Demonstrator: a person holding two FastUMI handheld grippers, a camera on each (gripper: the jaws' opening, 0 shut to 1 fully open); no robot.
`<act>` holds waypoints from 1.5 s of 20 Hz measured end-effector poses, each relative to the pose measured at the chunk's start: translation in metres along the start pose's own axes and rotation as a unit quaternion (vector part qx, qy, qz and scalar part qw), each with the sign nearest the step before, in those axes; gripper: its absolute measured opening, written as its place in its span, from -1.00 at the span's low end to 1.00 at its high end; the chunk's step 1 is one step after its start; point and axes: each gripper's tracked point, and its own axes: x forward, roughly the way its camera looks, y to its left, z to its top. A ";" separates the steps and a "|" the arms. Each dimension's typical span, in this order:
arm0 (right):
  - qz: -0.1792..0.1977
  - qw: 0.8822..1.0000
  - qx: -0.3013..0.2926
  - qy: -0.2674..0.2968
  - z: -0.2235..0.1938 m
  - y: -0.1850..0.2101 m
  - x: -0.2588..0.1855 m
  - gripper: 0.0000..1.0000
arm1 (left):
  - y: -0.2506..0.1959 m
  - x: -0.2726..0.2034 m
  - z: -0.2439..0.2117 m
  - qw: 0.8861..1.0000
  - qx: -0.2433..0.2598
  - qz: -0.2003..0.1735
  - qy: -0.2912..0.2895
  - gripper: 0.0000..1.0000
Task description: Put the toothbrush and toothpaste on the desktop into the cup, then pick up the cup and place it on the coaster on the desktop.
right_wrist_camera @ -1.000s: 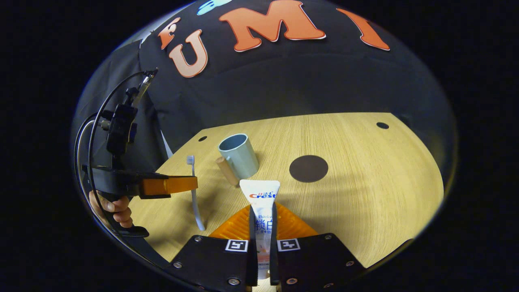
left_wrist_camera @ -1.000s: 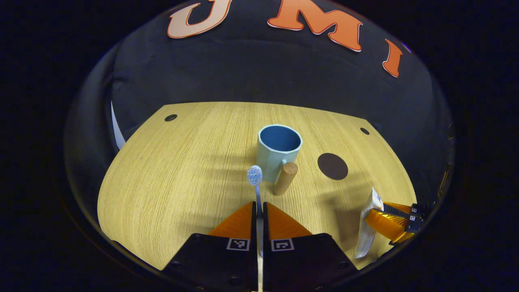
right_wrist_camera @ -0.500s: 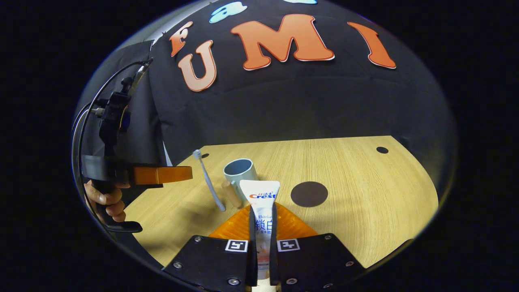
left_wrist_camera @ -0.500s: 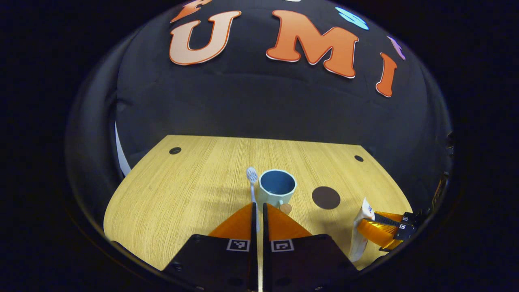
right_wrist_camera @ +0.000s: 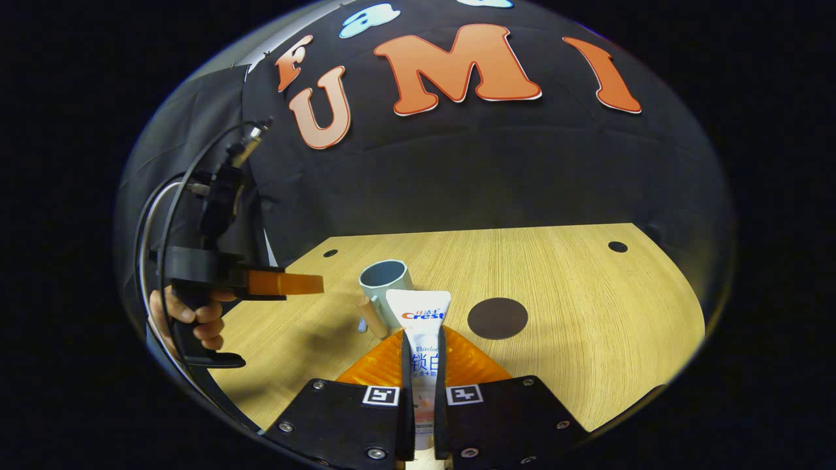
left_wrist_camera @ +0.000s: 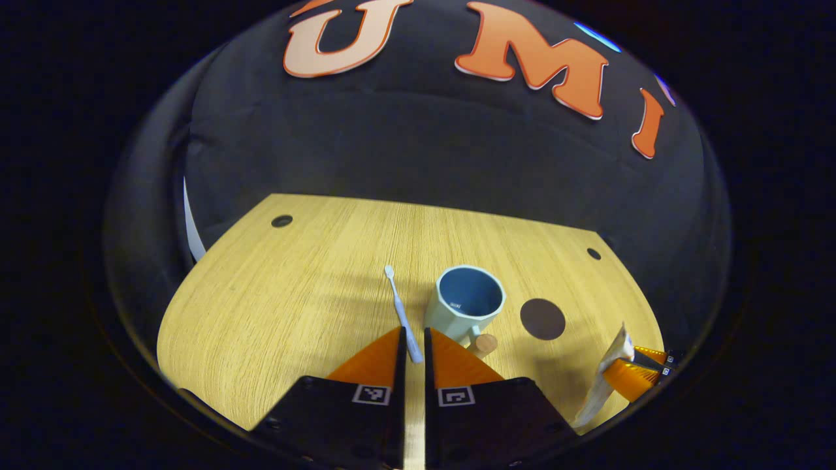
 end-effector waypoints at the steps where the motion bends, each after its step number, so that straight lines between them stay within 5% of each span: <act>1: -0.001 1.000 0.000 0.000 0.000 -0.002 0.000 -0.77 | 0.004 0.006 0.001 1.000 -0.004 0.002 0.005 -0.68; 2: -0.004 1.000 0.002 0.001 0.000 -0.004 0.000 -0.77 | 0.008 0.012 0.006 1.000 -0.012 0.006 0.003 -0.50; 5: -0.009 1.000 0.004 0.003 0.001 -0.012 -0.002 -0.76 | 0.010 0.026 0.012 1.000 -0.028 -0.002 0.011 -0.46; 6: -0.011 1.000 0.006 0.001 0.003 -0.015 -0.004 -0.76 | 0.010 0.031 0.014 0.999 -0.032 -0.007 0.015 -0.19; 8: -0.014 1.000 0.011 -0.003 0.008 -0.022 -0.003 -0.76 | 0.013 0.040 0.020 0.999 -0.038 -0.010 0.018 -0.29; 12: -0.020 1.000 0.010 0.001 0.007 -0.028 -0.003 -0.76 | 0.017 0.062 0.023 0.998 -0.047 -0.022 0.032 0.03; 28: -0.025 0.999 0.024 -0.011 0.011 -0.030 -0.005 -0.77 | 0.031 0.121 -0.018 0.991 -0.024 0.016 0.128 0.02; 30: -0.023 0.999 0.023 -0.013 0.010 -0.030 -0.005 -0.77 | 0.032 0.124 -0.017 0.991 -0.025 0.016 0.127 -0.39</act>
